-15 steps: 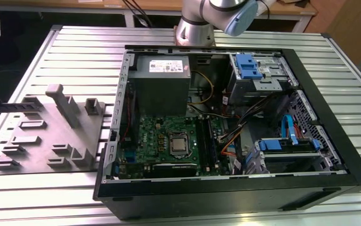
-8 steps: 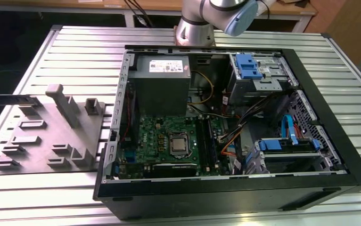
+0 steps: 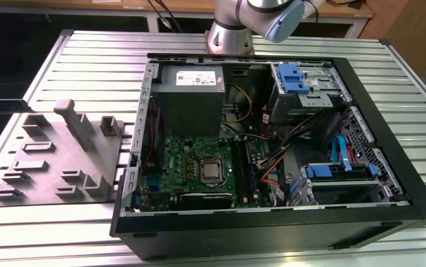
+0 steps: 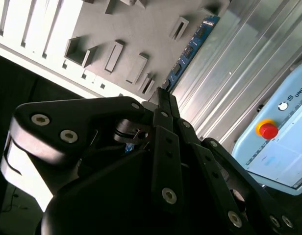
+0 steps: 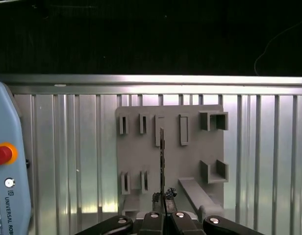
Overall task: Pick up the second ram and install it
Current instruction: 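Pick up the second ram and move it above second insertion slot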
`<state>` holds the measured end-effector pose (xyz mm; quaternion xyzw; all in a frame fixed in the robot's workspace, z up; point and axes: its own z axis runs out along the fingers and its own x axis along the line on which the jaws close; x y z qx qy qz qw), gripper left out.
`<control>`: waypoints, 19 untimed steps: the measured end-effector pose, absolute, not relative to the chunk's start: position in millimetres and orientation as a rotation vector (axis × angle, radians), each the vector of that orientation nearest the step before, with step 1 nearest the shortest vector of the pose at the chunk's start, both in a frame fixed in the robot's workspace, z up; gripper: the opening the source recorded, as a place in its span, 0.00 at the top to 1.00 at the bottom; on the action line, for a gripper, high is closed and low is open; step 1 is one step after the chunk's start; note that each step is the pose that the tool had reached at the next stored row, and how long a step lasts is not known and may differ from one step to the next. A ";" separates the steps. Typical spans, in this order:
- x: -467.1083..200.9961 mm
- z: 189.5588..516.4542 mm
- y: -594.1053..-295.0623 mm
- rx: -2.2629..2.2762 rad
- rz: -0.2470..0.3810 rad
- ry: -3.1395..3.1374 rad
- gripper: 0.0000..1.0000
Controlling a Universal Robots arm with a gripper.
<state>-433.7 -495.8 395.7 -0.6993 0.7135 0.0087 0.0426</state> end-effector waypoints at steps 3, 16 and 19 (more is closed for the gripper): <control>-433.8 404.1 -495.8 -2.138 0.028 2.182 0.89; -426.8 408.7 -495.9 -2.143 0.044 2.189 0.89; -421.1 408.0 -495.9 -2.145 0.051 2.191 0.89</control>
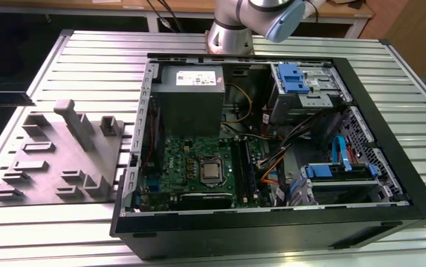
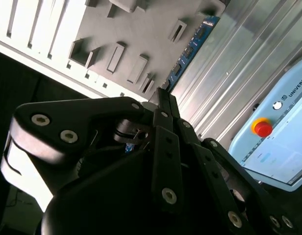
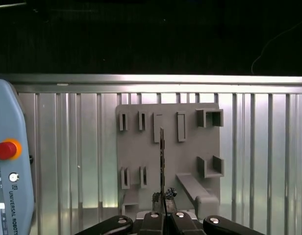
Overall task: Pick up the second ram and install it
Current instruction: 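Pick up the second ram and move it above second insertion slot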
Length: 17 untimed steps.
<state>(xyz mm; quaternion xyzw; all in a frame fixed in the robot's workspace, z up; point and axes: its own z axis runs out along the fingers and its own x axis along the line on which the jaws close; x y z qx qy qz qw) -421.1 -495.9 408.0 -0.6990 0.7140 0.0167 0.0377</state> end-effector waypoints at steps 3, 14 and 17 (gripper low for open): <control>-417.4 406.9 -495.8 -2.143 0.054 2.190 0.89; -383.1 404.8 -495.9 -2.144 0.059 2.191 0.89; -371.6 404.3 -495.8 -2.144 0.061 2.192 0.89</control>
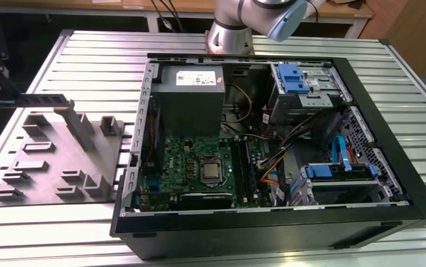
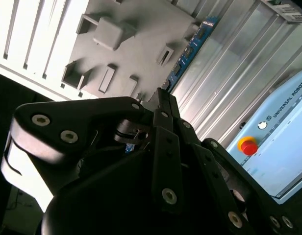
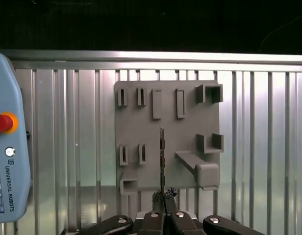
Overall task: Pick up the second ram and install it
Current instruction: 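Pick up the second ram and move it above second insertion slot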
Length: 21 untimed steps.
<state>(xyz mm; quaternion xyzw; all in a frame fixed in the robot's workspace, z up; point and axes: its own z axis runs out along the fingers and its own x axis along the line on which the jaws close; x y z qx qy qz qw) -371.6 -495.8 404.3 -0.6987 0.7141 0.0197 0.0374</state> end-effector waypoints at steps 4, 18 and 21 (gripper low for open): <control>-355.6 403.7 -495.9 -2.145 0.063 2.193 0.89; -298.2 402.2 -495.9 -2.149 0.072 2.197 0.89; -284.8 401.8 -495.9 -2.150 0.074 2.198 0.89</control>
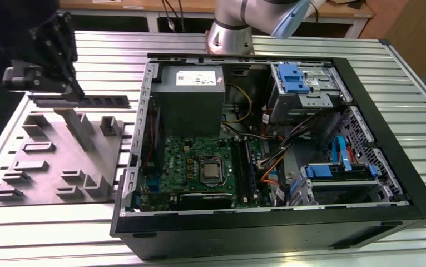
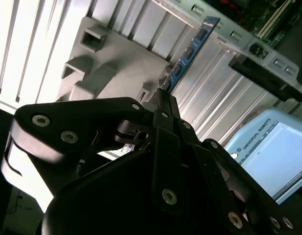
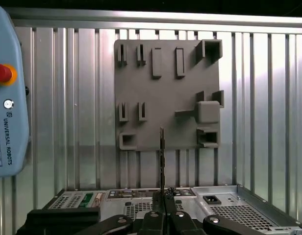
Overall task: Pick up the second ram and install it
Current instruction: 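Pick up the second ram and move it above second insertion slot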
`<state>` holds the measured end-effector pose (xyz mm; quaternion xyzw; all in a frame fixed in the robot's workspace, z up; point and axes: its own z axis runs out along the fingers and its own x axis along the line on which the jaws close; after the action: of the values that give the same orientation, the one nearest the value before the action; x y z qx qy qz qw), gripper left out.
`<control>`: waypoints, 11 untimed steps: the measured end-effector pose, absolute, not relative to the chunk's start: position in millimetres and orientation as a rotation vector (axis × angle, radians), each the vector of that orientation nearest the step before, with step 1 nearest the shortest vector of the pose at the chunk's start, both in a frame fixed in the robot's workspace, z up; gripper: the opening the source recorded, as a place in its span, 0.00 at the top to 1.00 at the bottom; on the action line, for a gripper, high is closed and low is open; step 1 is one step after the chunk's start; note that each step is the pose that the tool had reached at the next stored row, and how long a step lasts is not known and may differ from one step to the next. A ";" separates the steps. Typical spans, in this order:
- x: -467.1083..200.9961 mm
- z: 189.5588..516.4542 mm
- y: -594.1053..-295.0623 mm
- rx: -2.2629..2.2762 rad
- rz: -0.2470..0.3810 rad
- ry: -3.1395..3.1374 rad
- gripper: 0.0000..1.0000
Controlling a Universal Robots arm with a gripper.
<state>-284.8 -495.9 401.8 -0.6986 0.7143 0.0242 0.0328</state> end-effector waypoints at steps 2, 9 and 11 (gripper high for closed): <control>-276.1 401.6 -495.9 -2.151 0.076 2.199 0.89; -245.2 400.8 -495.8 -2.152 0.080 2.201 0.89; -235.9 400.6 -495.9 -2.153 0.081 2.202 0.89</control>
<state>-235.9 -495.9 400.6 -0.6985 0.7144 0.0263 0.0306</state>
